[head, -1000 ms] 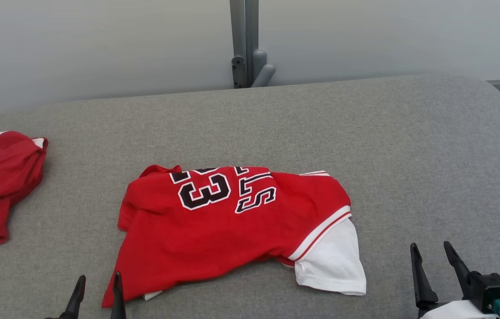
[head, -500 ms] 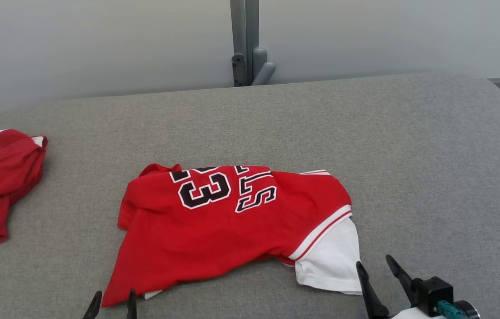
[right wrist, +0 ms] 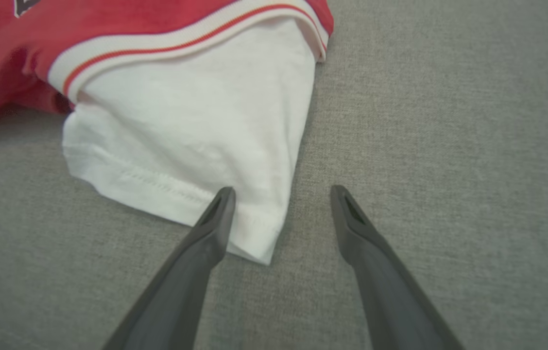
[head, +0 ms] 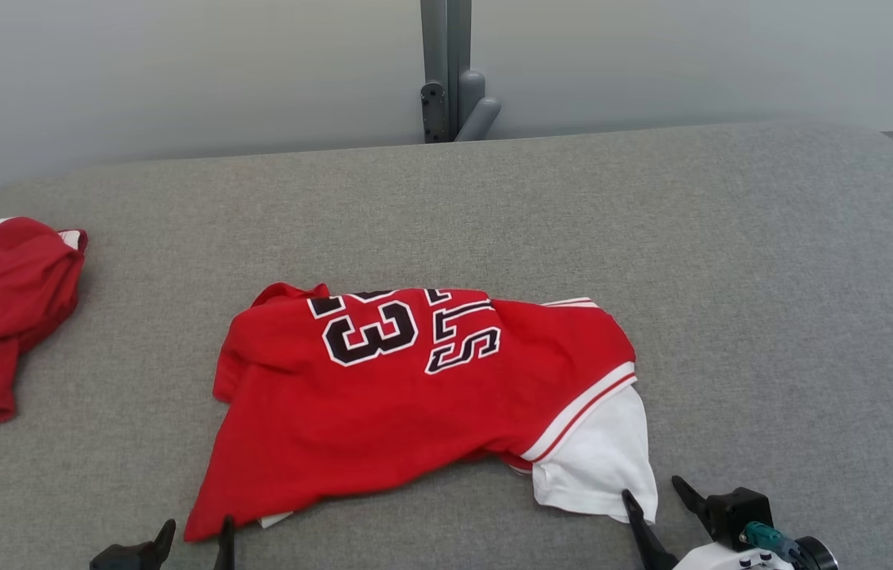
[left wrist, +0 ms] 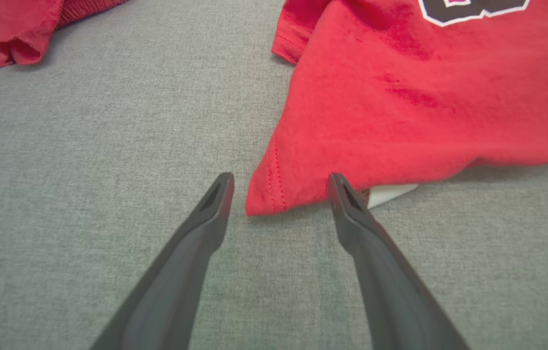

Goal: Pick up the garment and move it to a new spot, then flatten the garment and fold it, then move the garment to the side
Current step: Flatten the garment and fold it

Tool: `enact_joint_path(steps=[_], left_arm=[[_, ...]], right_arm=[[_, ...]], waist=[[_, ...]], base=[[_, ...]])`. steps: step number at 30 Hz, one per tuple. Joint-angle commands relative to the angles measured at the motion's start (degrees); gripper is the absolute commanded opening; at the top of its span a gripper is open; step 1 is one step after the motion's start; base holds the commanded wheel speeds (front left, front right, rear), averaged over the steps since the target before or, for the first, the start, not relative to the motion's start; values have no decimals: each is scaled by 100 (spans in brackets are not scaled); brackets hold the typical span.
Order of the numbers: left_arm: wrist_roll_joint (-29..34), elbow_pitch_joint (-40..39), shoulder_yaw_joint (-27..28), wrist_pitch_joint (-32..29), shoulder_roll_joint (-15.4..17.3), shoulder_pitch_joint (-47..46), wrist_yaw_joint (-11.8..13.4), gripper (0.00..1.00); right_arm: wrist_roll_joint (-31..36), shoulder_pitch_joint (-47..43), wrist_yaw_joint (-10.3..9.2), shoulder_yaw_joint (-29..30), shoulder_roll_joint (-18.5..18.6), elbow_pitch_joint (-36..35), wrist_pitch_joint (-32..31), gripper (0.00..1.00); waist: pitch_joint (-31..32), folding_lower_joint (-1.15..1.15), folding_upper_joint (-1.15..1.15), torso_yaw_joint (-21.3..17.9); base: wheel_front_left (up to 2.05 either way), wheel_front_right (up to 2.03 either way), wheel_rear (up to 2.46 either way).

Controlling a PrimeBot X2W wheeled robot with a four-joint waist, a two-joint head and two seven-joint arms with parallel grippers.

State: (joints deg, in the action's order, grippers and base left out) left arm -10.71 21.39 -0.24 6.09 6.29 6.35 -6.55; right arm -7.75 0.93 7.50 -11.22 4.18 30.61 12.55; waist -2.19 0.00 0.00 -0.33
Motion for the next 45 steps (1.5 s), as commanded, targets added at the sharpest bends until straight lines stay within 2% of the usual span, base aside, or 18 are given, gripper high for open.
enact_joint_path(steps=[1, 13, 14, 16, 18, 19, 20, 21, 24, 28, 30, 32, 33, 39, 45], left_arm=[[-70, 35, -3, -26, 59, -117, -24, 100], [-321, 475, -242, -228, 284, -393, -78, 100], [-356, 514, -282, -233, 294, -414, -83, 100], [-454, 584, -348, -239, 312, -448, -92, 100], [-523, 617, -432, -213, 333, -496, -88, 72], [-559, 635, -473, -197, 333, -511, -90, 52], [-586, 655, -508, -202, 339, -522, -92, 40], [-610, 671, -552, -181, 352, -536, -94, 36], [-673, 690, -649, -68, 410, -624, -92, 32], [-753, 678, -720, 26, 448, -661, -93, 33], [-792, 655, -783, 66, 484, -689, -94, 28], [-832, 618, -836, 109, 509, -725, -94, 7], [-865, 549, -857, 135, 531, -744, -95, 0], [-999, 87, -821, 85, 618, -678, -95, 0], [-1195, -911, -773, -245, 692, -538, -39, 0]], right_arm=[[42, 102, -2, 11, -2, 54, -26, 100], [-113, 431, -2, -308, -42, 437, -172, 100], [-144, 445, -1, -349, -43, 469, -172, 93], [-216, 479, -1, -441, -39, 524, -218, 42], [-294, 504, -1, -503, -18, 549, -228, 11], [-329, 510, -1, -533, 2, 559, -224, 0], [-355, 519, -2, -557, 20, 570, -219, 0], [-410, 527, -4, -588, 31, 578, -225, 0], [-486, 547, -4, -678, 83, 576, -239, 0], [-551, 559, -4, -710, 140, 548, -204, 0], [-581, 561, -4, -710, 168, 531, -187, 0], [-613, 556, -6, -706, 186, 501, -157, 0], [-665, 543, -5, -675, 191, 440, -100, 0], [-1037, 525, -4, -498, 260, -51, -25, 0], [-1591, 499, -4, -357, 423, -1109, -230, 0]], waist=[[-38, 0, 0, -11], [-178, 0, 0, -88], [-181, 0, 0, -90], [-186, 0, 0, -89], [-196, 0, 0, -84], [-198, 0, 0, -82], [-199, 0, 0, -79], [-199, 0, 0, -78], [-193, 0, 0, -82], [-172, 0, 0, -94], [-155, 0, 0, -105], [-135, 0, 0, -116], [-116, 0, 0, -124], [-59, 0, 0, -153], [-8, 0, 0, -176]], base=[[0, 0, 0], [0, 0, 0], [0, 0, 0], [0, 0, 0], [0, 0, 0], [0, 0, 0], [0, 0, 0], [0, 0, 0], [0, 0, 0], [0, 0, 0], [0, 0, 0], [0, 0, 0], [0, 0, 0], [0, 0, 0], [0, 0, 0]])
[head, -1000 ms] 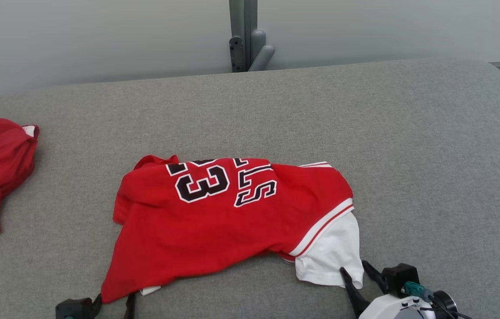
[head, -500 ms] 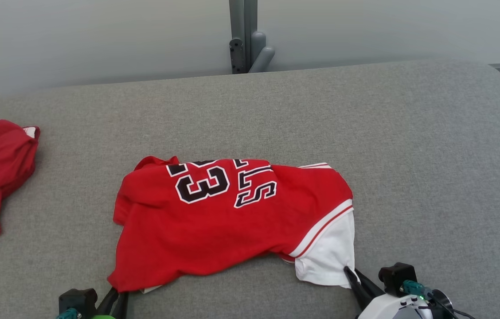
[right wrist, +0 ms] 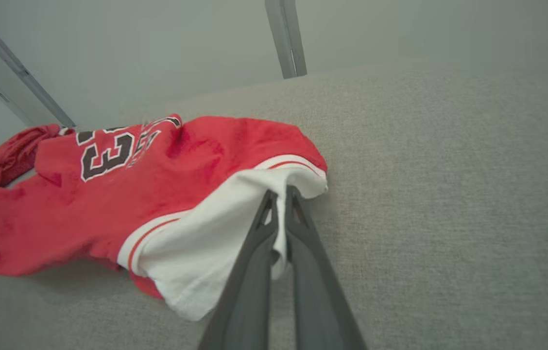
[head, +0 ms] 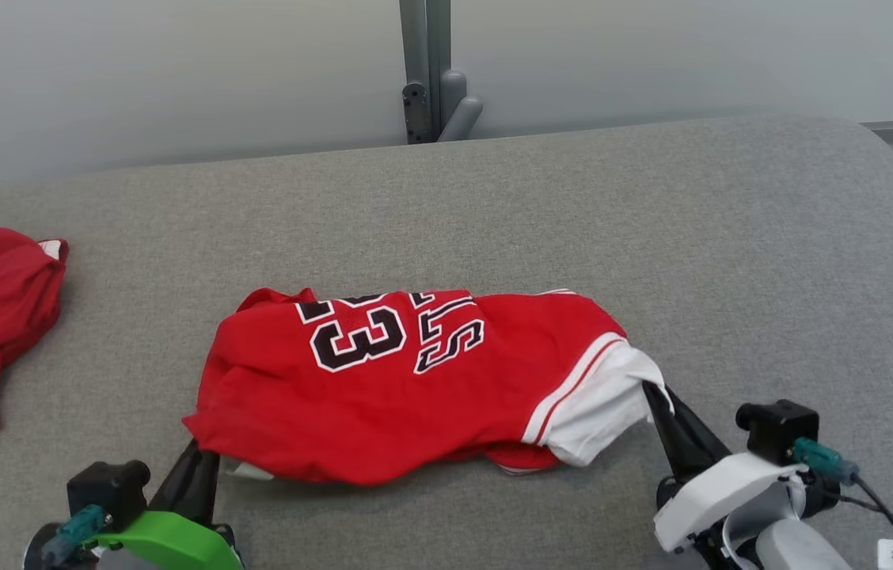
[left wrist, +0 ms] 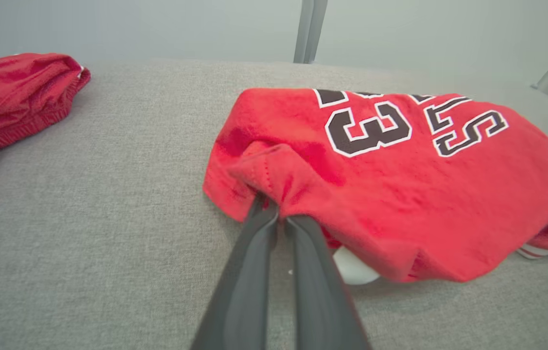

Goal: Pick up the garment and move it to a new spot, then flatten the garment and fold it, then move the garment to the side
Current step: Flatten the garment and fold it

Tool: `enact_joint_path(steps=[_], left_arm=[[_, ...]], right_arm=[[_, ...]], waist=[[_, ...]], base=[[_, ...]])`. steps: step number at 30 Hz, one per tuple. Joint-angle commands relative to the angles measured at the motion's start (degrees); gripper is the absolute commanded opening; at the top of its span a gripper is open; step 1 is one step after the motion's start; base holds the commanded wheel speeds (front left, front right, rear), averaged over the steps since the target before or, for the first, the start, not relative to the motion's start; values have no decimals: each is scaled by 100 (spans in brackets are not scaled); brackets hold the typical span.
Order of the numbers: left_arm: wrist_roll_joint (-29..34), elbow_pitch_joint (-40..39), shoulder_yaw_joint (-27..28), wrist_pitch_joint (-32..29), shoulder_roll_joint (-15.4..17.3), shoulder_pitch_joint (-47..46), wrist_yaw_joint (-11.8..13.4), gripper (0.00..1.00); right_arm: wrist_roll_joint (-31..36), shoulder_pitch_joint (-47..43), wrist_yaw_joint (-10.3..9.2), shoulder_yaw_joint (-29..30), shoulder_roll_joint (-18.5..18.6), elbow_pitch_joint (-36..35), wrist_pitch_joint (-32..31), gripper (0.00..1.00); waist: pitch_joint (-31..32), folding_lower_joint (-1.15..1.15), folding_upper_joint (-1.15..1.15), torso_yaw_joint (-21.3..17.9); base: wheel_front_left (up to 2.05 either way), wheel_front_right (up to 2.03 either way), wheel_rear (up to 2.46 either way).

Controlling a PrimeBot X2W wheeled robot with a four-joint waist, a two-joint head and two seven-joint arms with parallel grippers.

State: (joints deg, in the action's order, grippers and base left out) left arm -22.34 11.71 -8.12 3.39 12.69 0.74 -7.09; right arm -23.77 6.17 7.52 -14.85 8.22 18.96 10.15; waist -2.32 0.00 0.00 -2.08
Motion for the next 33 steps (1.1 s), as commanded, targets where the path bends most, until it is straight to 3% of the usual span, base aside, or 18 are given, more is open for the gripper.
enact_joint_path(steps=[1, 10, 16, 19, 25, 33], left_arm=[[-88, -169, 38, -49, 45, 52, 35, 0], [-534, -2655, 307, -1145, 277, -102, 276, 0], [-924, -3490, 539, -2122, 649, -1114, 329, 0], [-1025, -3510, 564, -2633, 923, -1910, 296, 0], [-1216, -2948, 457, -3322, 1171, -3406, 241, 0], [-928, -1013, 106, -3659, 1175, -5904, 202, 0]], right_arm=[[-108, -44, -6, 60, 50, -173, -35, 0], [-1120, 160, -4, 922, 266, -2662, -640, 0], [-1423, 1082, -4, 1634, 393, -3624, -1337, 0], [-1308, 1830, -4, 1890, 436, -3694, -1701, 0], [-1033, 3194, -4, 2111, 356, -3295, -2195, 0], [-195, 5725, -4, 2185, 74, -1779, -2262, 0]], waist=[[18, 0, 0, -2], [125, 0, 0, 38], [-110, 0, 0, 50], [-402, 0, 0, 27], [-1018, 0, 0, 67], [-2262, 0, 0, 150]], base=[[0, 0, 0], [0, 0, 0], [0, 0, 0], [0, 0, 0], [0, 0, 0], [0, 0, 0]])
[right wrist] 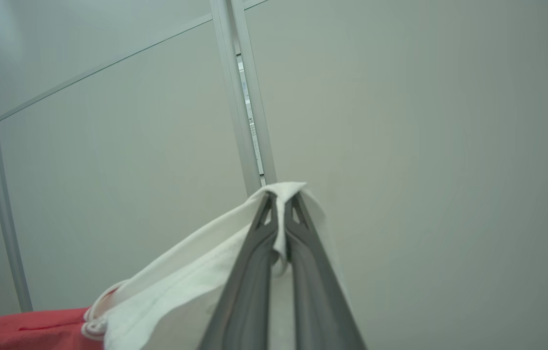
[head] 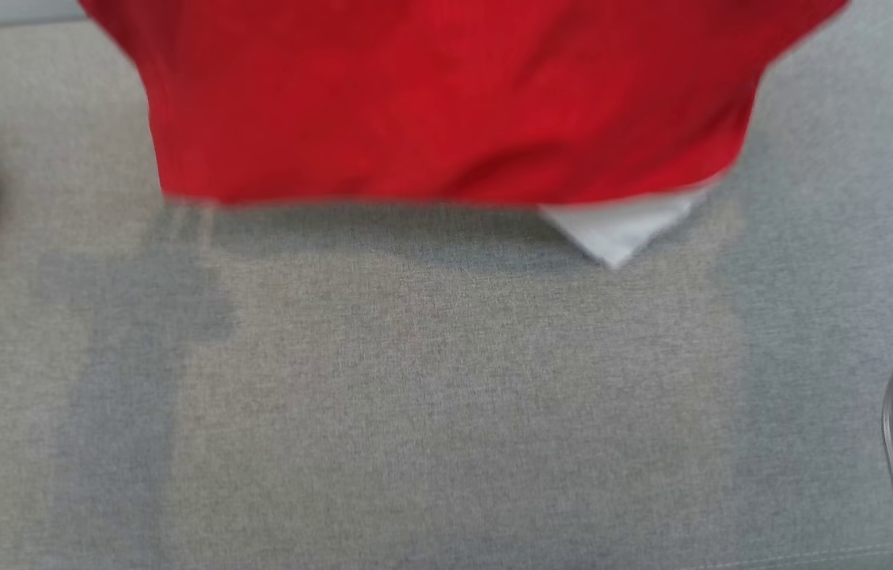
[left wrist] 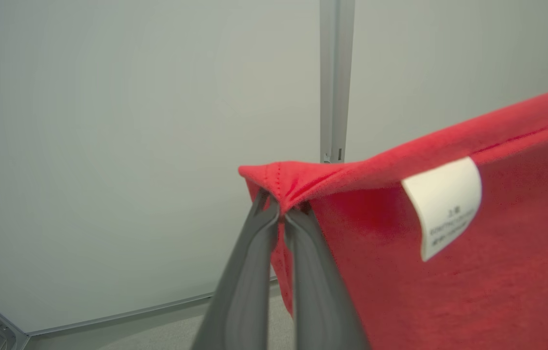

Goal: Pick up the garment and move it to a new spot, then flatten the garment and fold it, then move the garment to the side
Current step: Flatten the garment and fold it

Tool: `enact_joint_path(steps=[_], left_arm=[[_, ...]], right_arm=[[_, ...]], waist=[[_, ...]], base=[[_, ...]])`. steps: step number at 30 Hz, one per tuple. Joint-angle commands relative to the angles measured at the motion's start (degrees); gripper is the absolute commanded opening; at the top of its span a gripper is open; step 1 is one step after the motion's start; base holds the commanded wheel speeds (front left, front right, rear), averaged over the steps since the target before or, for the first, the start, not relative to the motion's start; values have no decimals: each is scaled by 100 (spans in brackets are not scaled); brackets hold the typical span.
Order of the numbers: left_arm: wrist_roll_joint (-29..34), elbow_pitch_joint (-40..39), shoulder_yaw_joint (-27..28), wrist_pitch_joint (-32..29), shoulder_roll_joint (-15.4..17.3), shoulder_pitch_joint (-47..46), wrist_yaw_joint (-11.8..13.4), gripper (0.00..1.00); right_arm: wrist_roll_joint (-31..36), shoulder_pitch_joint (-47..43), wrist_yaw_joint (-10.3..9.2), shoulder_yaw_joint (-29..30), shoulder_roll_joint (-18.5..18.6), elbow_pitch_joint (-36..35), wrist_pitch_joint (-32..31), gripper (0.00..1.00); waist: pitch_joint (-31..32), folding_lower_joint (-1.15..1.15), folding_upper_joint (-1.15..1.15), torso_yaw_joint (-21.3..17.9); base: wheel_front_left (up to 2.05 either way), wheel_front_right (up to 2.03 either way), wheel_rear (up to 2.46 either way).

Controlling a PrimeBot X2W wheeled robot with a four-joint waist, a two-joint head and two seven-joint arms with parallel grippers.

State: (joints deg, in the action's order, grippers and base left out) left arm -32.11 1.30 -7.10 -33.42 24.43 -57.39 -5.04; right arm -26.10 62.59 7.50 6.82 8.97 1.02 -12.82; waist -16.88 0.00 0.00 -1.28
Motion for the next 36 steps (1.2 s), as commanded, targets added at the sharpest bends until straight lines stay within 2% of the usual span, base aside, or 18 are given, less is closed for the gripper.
enact_joint_path(steps=[1, 5, 9, 13, 15, 20, 26, 30, 34, 36], left_arm=[[168, 279, -22, 124, -9, -445, 7, 0], [688, 1291, -150, 699, -112, -1727, 121, 0], [1116, 2262, -287, 1658, -234, -2751, 156, 0], [1366, 3020, -331, 2643, -319, -3431, 173, 0], [1475, 3361, -422, 3081, -329, -3461, 106, 0], [1511, 4282, -764, 3919, -380, -2901, -136, 0], [1334, 4807, -1190, 4455, -276, -1875, -243, 0], [1006, 4684, -1503, 4614, -181, -1181, -242, 0], [701, 4327, -1868, 4642, 66, -236, -243, 0], [635, 4195, -1922, 4642, 135, -27, -238, 0]], right_arm=[[182, 422, -3, 23, -39, 281, 142, 0], [719, 1752, -4, 188, -202, 1290, 683, 0], [1064, 2808, -4, 273, -304, 2153, 1388, 0], [1066, 3449, -4, 96, -357, 2733, 1824, 0], [918, 3435, -4, -20, -378, 2977, 1936, 0], [533, 2541, -4, -629, -245, 3286, 2292, 0], [-242, 807, -3, -1368, 62, 2791, 2523, 0], [-586, -357, -3, -1706, 398, 2156, 2621, 0], [-830, -1570, -3, -1859, 648, 1535, 2595, 0], [-866, -1845, -4, -1868, 718, 1381, 2550, 0]], waist=[[-955, 0, 0, 76], [-1432, 0, 0, 111], [-1758, 0, 0, 126], [-2099, 0, 0, 62], [-2253, 0, 0, 26], [-2326, 0, 0, -37], [-2210, 0, 0, -52], [-1947, 0, 0, -58], [-1539, 0, 0, -76], [-1440, 0, 0, -69]], base=[[0, 0, 0], [0, 0, 0], [0, 0, 0], [0, 0, 0], [0, 0, 0], [0, 0, 0], [0, 0, 0], [0, 0, 0], [0, 0, 0], [0, 0, 0]])
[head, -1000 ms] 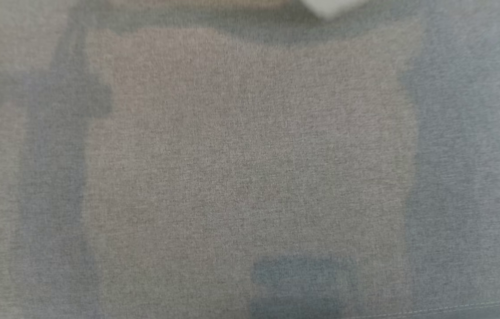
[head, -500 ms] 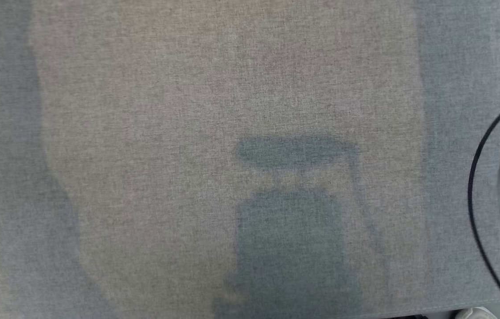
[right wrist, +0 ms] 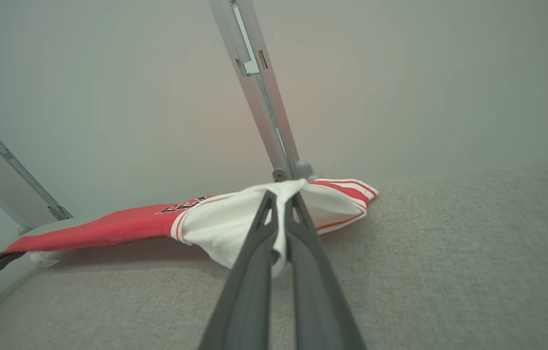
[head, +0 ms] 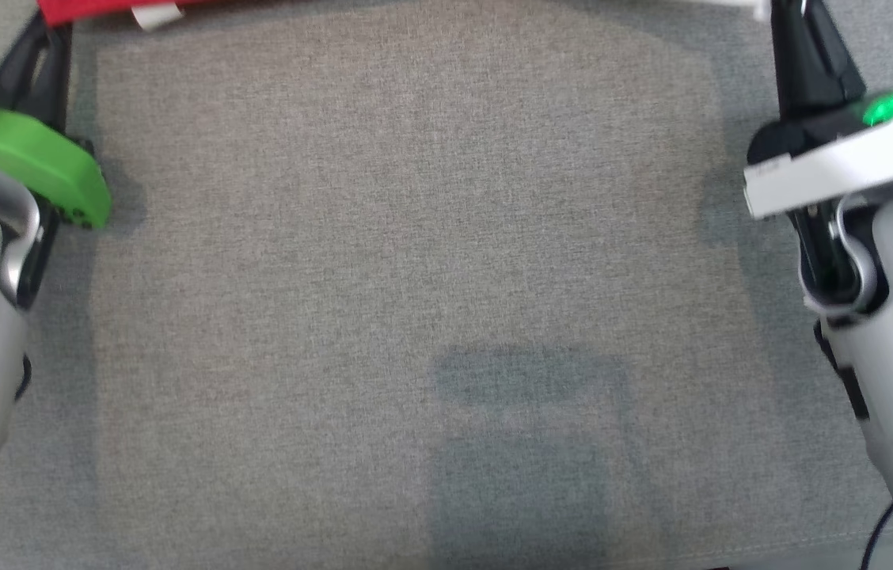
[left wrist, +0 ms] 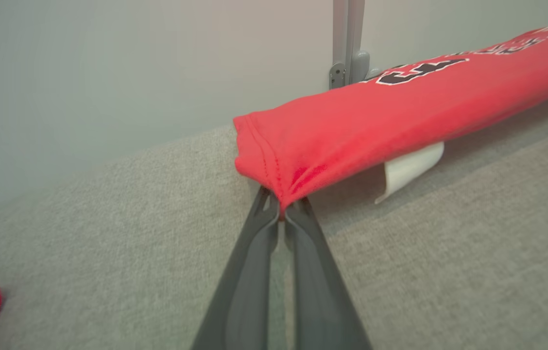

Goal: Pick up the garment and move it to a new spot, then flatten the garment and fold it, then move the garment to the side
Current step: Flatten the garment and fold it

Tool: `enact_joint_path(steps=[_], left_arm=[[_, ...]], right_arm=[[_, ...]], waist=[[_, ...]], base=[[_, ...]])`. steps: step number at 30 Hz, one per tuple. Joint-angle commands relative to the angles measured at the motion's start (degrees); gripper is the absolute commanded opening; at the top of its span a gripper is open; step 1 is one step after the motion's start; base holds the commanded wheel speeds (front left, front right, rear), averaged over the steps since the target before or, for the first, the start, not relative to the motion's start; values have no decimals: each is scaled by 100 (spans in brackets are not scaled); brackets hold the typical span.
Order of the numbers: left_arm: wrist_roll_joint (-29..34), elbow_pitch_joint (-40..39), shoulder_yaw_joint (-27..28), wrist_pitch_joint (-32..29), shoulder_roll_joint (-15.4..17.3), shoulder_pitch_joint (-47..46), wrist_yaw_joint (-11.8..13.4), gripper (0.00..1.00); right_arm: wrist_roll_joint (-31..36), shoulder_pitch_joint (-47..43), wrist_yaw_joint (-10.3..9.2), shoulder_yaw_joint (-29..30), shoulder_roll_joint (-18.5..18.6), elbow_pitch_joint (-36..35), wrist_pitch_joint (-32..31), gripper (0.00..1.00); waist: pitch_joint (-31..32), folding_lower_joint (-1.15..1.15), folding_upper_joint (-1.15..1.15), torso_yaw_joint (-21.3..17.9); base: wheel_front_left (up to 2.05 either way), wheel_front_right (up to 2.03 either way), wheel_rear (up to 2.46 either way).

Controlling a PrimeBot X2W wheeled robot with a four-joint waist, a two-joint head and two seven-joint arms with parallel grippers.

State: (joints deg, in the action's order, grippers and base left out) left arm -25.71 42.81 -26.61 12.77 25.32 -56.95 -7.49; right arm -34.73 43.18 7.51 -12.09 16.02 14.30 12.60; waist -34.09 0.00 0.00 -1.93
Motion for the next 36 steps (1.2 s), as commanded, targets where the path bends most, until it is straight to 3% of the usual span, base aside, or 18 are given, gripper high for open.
enact_joint_path(steps=[1, 4, 9, 14, 22, 28, 36], left_arm=[[-42, -63, -16, 24, 92, 168, 7, 0], [-185, -453, -47, -32, 199, 965, 61, 0], [-420, -1250, -20, -168, 311, 2420, 450, 0], [-755, -2556, 36, -376, 416, 4292, 1130, 0], [-1101, -4294, 27, -609, 355, 6322, 2024, 0], [-1207, -5156, 95, -888, 458, 6804, 2424, 0], [-1055, -5588, 216, -1665, 996, 6126, 2464, 0]], right_arm=[[-7, -204, -5, 8, 97, -91, -18, 0], [9, -1131, -5, -33, 261, -507, -105, 0], [143, -2556, -5, -30, 420, -932, -114, 0], [335, -3895, -6, 138, 464, -1129, -50, 0], [320, -5400, -6, 437, 365, -1635, -155, 0], [236, -5402, -5, 553, 254, -2004, -393, 0], [133, -4060, -4, 99, 366, -1891, -863, 0]], waist=[[395, 0, 0, 9], [734, 0, 0, 38], [1264, 0, 0, 10], [1689, 0, 0, -87], [1827, 0, 0, -169], [1720, 0, 0, -265], [1498, 0, 0, -252]], base=[[0, 0, 0], [0, 0, 0], [0, 0, 0], [0, 0, 0], [0, 0, 0], [0, 0, 0], [0, 0, 0]])
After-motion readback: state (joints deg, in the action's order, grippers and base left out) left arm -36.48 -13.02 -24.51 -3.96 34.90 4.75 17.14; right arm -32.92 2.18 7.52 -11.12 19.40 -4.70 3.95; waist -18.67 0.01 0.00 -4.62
